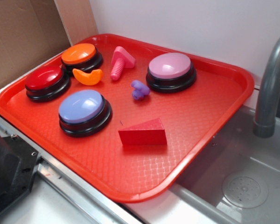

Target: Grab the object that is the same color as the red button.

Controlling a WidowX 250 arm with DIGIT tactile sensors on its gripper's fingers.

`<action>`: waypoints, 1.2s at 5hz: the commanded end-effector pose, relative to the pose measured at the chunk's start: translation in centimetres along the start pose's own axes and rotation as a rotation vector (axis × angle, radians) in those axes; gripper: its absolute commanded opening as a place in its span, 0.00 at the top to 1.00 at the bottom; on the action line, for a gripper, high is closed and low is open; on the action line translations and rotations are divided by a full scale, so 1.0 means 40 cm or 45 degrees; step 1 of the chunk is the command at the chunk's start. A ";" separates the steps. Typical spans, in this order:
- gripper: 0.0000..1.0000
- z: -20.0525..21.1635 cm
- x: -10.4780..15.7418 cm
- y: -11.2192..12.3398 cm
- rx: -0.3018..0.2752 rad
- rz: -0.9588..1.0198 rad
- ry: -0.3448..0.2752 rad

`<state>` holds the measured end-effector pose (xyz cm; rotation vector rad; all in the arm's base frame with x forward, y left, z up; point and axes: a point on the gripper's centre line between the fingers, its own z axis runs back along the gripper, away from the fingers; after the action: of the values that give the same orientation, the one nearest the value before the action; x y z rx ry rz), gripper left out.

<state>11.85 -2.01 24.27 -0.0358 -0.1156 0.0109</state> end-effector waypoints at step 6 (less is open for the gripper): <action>0.00 -0.361 0.164 -0.206 -0.067 -0.760 -0.071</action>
<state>19.84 -9.91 10.09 -0.0419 -0.1335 -0.5708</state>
